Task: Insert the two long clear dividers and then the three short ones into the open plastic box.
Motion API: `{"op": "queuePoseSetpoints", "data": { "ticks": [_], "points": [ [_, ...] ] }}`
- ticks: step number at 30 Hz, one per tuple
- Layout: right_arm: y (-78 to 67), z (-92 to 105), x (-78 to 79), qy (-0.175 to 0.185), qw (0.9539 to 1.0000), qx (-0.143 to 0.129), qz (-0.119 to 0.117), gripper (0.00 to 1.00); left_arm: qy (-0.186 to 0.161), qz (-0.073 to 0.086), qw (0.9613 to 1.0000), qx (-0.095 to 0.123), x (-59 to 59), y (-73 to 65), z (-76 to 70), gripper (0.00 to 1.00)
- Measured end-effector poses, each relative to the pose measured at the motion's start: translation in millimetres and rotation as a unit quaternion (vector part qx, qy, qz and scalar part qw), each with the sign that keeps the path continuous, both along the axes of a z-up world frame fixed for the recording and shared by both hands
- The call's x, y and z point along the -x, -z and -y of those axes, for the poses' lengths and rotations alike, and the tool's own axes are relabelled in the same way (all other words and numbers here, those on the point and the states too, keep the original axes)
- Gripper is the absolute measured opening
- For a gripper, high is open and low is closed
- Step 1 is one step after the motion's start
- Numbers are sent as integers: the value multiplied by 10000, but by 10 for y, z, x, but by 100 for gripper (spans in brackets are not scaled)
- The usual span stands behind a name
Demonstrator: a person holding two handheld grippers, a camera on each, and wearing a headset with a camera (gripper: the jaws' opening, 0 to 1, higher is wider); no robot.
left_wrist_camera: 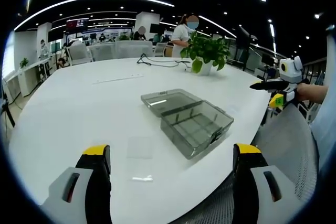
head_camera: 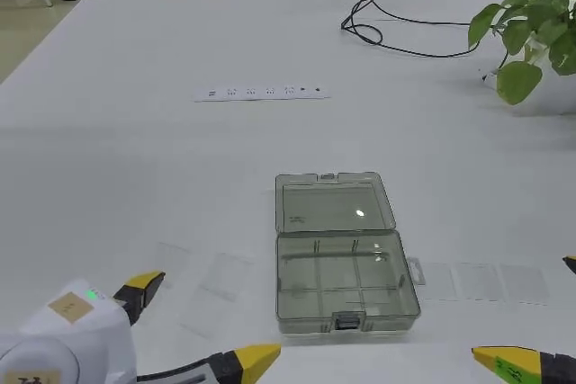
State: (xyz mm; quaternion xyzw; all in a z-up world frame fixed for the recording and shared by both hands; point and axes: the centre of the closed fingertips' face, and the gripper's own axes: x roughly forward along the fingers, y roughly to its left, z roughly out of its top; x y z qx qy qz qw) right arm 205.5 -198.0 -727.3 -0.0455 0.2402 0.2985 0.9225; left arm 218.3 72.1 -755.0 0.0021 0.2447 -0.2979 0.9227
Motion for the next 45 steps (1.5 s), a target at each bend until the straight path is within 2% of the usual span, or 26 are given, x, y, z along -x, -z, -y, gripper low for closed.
{"op": "queuePoseSetpoints", "data": {
  "ticks": [8, 24, 28, 40, 45],
  "points": [
    [17, -2, 11, -25, 10000, 12, -31, 100, 55, -28, 10000, -26, 14, 6, 13, 99],
    [2, 20, 4, -27, 10000, 39, -13, 100, 56, 80, 9999, -53, -71, -45, -32, 99],
    [49, 37, 27, -70, 9999, 111, -72, 100, 97, 89, 9999, -81, -71, -53, -31, 98],
    [101, 65, 62, -215, 9992, 305, -148, 100, 206, -18, 9996, -189, -32, 16, -64, 98],
    [95, 85, 40, -241, 9991, 311, -172, 100, 308, -119, 9991, -250, -3, 51, -77, 98]
  ]
}}
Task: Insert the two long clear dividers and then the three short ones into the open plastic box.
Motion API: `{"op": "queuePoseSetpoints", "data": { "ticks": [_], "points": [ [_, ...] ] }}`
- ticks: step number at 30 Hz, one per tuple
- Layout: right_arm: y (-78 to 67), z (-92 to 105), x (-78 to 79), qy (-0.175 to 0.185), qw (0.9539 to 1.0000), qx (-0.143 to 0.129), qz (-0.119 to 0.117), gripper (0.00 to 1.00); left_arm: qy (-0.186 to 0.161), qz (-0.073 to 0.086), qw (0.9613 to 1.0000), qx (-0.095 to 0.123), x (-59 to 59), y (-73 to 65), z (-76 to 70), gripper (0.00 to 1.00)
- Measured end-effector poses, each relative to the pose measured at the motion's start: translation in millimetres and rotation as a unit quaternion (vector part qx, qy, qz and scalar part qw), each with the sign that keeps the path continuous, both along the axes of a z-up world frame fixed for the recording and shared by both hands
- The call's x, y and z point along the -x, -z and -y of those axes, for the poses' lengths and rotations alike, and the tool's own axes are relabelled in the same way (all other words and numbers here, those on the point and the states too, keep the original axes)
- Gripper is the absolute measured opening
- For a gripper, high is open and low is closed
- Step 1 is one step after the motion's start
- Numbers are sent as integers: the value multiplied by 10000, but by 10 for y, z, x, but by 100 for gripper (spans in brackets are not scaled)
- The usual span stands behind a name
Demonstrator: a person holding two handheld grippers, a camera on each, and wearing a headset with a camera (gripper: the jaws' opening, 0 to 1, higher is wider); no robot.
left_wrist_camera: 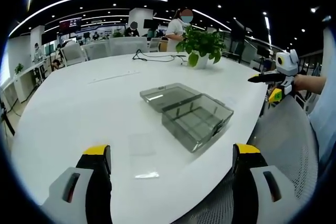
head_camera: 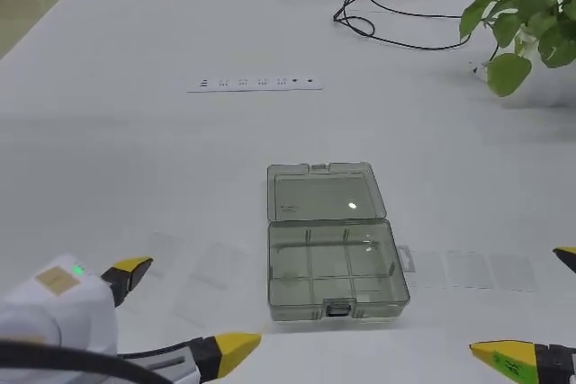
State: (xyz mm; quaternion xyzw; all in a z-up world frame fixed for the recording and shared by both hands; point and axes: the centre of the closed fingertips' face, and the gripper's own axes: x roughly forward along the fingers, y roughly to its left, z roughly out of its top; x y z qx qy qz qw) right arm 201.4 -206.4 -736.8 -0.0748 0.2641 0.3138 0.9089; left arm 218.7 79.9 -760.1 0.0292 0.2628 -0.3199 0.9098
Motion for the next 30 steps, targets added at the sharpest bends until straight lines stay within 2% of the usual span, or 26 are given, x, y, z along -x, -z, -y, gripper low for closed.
{"op": "queuePoseSetpoints", "data": {
  "ticks": [14, 18, 20, 21, 22, 23, 27, 29, 30],
  "points": [
    [41, -27, -24, -54, 10000, 35, -66, 100, 159, -277, 9990, -304, -6, 127, -62, 98],
    [44, -39, -18, -49, 10000, 11, -65, 100, 214, -455, 9981, -358, -23, 182, -67, 92],
    [49, -39, -13, -38, 10000, -4, -77, 100, 258, -516, 9976, -384, -44, 209, -58, 94],
    [53, -38, -9, -36, 10000, 1, -78, 100, 293, -633, 9965, -471, -39, 245, -67, 94],
    [55, -36, -7, -37, 10000, 5, -77, 100, 315, -648, 9962, -486, -51, 255, -62, 93],
    [60, -34, -3, -35, 10000, 3, -89, 100, 340, -727, 9952, -561, -55, 285, -72, 93],
    [67, -26, 4, -16, 10000, -13, -97, 100, 372, -796, 9937, -696, -115, 340, -85, 92],
    [68, -25, 9, -8, 9999, -29, -101, 100, 367, -877, 9927, -745, -144, 371, -90, 91],
    [73, -25, 12, -1, 9999, -35, -108, 100, 348, -979, 9912, -818, -155, 403, -104, 89]
  ]
}}
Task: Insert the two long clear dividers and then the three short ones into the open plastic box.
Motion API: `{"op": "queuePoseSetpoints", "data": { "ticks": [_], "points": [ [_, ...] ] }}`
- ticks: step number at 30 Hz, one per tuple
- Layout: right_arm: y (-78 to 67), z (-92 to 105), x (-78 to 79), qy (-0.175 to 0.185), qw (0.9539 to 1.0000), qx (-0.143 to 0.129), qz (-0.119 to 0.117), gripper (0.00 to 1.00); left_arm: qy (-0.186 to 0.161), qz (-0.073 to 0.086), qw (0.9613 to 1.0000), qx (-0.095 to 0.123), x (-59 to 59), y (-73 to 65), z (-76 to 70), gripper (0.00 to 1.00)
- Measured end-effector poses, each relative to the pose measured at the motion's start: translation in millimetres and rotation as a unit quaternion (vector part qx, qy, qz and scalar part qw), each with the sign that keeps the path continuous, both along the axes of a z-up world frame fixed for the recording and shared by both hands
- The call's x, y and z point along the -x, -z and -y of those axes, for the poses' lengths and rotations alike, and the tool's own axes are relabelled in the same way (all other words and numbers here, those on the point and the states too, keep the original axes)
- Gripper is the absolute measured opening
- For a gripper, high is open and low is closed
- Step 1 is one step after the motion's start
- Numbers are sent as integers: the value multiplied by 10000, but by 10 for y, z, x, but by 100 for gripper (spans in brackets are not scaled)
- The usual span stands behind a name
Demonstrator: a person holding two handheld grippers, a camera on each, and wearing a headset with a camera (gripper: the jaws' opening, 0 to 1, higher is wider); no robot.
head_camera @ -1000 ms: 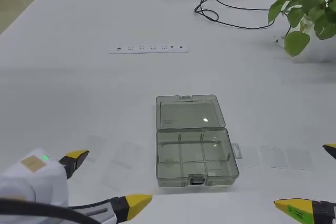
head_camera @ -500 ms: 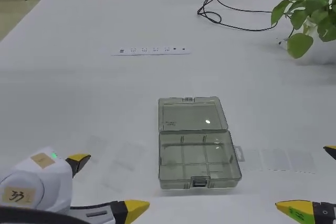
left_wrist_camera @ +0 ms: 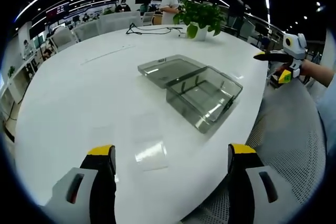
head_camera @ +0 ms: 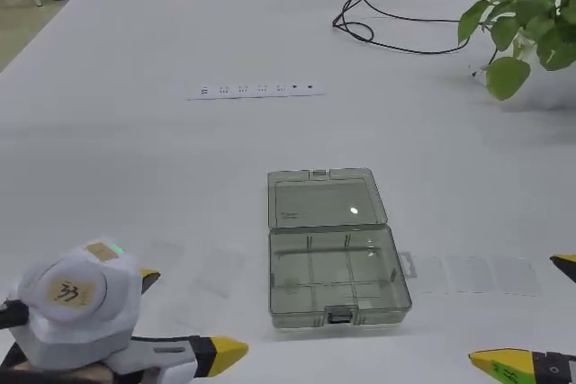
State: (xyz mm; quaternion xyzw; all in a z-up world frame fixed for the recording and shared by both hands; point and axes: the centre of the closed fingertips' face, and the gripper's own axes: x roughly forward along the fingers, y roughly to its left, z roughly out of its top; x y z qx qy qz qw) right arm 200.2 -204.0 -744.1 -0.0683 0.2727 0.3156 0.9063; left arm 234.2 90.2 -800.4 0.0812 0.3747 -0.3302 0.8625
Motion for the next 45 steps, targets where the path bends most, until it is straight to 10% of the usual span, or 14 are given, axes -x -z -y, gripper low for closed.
{"op": "queuePoseSetpoints", "data": {
  "ticks": [27, 45],
  "points": [
    [75, 20, 45, 85, 9998, -83, -129, 100, -248, -794, 9928, -862, -219, 427, -102, 45],
    [105, -17, 32, 87, 9997, -110, -182, 100, -294, -815, 9869, -1361, -243, 477, -105, 35]
  ]
}}
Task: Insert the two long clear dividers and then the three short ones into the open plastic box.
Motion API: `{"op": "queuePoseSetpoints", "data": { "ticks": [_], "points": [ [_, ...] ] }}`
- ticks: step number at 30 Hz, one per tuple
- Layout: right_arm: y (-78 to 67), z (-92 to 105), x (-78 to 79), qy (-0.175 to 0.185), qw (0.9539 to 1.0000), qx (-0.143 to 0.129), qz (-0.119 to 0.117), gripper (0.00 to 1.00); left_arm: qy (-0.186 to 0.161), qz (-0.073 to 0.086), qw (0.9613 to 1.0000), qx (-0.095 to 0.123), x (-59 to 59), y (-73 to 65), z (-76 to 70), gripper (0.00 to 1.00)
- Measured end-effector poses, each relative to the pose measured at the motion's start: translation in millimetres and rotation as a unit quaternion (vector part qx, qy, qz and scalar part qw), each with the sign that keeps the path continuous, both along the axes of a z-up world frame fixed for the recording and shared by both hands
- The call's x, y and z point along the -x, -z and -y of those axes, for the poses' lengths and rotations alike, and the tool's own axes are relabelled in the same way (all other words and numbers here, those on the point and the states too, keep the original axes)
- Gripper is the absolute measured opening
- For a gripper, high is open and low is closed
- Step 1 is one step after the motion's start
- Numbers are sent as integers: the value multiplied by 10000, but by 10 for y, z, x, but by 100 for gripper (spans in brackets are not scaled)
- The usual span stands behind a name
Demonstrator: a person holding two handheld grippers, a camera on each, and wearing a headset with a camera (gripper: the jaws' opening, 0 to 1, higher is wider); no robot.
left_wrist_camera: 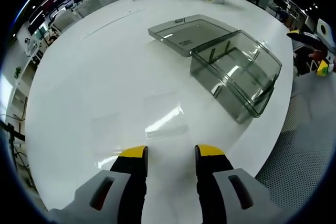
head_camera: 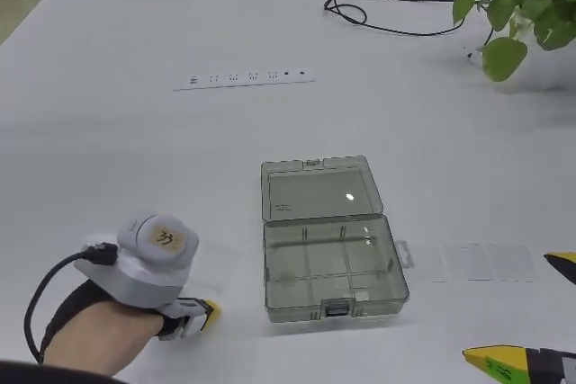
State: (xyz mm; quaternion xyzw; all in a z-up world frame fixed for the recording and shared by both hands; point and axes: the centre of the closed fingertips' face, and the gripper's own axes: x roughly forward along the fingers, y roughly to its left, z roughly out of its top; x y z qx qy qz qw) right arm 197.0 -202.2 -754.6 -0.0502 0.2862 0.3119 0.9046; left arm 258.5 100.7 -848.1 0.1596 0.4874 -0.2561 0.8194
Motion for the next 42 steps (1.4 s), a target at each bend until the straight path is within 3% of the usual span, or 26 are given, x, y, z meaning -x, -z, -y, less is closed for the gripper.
{"op": "queuePoseSetpoints", "data": {
  "ticks": [5, 19, 32, 42],
  "points": [
    [-5, -3, 3, -1, 10000, -12, 5, 100, -102, -113, 9999, -17, -2, 2, -3, 33],
    [-14, -29, 7, -19, 10000, -37, 27, 100, -148, -194, 9997, 38, -7, -6, -9, 31],
    [-13, -54, 12, -46, 10000, -52, 34, 100, -153, -177, 9996, 150, 10, -15, -16, 31],
    [-13, -74, 4, -85, 9999, -61, 20, 100, -277, -72, 9990, 340, -7, -82, -45, 30]
  ]
}}
